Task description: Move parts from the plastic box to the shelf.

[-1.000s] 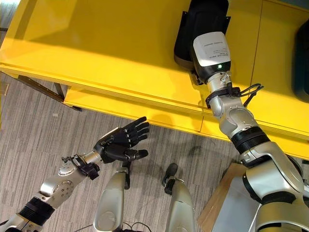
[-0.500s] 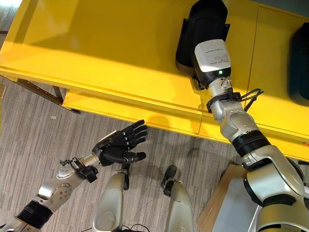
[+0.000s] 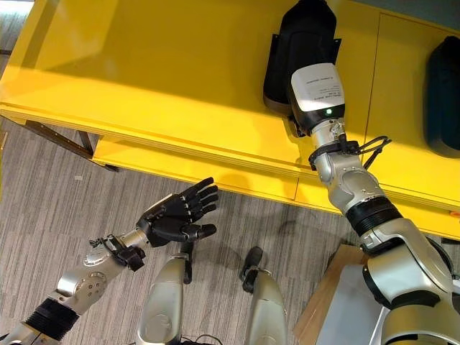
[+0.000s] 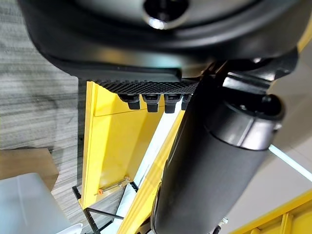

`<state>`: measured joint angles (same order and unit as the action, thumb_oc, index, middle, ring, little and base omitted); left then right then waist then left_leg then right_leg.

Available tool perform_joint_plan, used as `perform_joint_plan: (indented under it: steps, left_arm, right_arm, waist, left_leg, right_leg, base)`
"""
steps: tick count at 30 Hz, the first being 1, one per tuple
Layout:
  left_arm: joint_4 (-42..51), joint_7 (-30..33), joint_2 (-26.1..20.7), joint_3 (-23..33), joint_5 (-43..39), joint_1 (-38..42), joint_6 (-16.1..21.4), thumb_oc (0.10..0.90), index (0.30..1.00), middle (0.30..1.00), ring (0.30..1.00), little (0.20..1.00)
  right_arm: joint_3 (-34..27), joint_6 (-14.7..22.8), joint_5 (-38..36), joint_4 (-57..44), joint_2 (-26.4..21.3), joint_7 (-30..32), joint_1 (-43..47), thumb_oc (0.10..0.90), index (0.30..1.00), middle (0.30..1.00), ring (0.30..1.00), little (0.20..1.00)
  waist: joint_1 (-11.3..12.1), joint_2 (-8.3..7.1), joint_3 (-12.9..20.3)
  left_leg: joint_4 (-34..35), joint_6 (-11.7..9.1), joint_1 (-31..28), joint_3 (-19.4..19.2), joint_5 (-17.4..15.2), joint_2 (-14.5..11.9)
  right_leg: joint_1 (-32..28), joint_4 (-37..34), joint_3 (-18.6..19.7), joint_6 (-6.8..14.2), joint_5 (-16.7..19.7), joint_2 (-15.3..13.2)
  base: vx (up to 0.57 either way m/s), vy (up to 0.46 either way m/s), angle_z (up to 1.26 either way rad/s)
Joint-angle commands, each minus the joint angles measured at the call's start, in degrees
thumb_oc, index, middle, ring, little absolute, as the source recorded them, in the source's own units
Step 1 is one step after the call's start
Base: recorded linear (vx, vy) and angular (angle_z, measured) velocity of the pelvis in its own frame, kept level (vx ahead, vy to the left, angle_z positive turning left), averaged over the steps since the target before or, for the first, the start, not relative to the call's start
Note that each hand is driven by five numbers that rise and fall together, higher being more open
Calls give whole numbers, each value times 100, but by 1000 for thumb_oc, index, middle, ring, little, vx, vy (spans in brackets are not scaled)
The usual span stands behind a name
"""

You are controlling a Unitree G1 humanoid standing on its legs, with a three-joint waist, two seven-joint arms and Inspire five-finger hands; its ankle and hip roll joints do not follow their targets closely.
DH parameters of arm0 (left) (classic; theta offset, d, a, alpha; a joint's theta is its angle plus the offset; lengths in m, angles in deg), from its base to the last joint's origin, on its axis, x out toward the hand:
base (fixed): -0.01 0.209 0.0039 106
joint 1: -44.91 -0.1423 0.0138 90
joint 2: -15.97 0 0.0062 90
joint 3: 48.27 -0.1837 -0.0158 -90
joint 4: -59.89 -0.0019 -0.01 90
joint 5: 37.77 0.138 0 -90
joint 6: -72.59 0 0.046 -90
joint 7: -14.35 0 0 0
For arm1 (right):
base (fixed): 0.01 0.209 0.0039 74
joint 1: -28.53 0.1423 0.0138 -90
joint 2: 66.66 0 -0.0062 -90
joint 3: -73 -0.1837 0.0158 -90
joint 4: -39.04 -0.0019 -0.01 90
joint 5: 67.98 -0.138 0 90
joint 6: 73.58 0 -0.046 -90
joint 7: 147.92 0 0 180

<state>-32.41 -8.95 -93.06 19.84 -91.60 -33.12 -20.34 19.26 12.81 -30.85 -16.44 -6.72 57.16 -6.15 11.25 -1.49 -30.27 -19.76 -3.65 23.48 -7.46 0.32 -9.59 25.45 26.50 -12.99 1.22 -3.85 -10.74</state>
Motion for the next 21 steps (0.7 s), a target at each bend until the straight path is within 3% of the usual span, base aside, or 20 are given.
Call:
perform_joint_plan:
  steps: [1,10,16,21]
  left_arm:
    - [638,-437,235,307,-367,41,267,900,1000,1000,1000,1000]
    - [589,-473,297,355,-507,30,648,900,1000,1000,1000,1000]
    - [669,-1020,315,298,-658,44,437,900,1000,1000,1000,1000]
    - [741,-915,224,254,-896,133,409,900,1000,1000,1000,1000]
  right_arm:
    - [-378,-666,295,581,-580,117,2,900,1000,1000,1000,1000]
    - [-360,-770,520,647,-580,313,-71,900,1000,1000,1000,1000]
    - [-371,-645,312,755,-601,293,-60,900,1000,1000,1000,1000]
    - [-337,-472,309,685,-604,145,-11,900,1000,1000,1000,1000]
  waist:
    - [-132,85,48]
    - [-132,100,75]
    - [-166,128,136]
    - [-175,113,142]
  left_leg:
    - [-294,17,-164,-246,-583,-125]
    - [-312,0,-282,-261,-612,-129]
    - [-271,-14,-329,-287,-592,-137]
    - [-335,-17,-258,-270,-601,-172]
  right_leg:
    - [-480,-88,-121,400,-332,-95]
    - [-608,-92,-148,395,-363,-106]
    - [-630,-152,-123,386,-337,-93]
    - [-580,-76,-138,371,-356,-86]
  base:
    - [0,0,0]
    - [0,0,0]
    - [-2,19,-3]
    - [-9,2,-5]
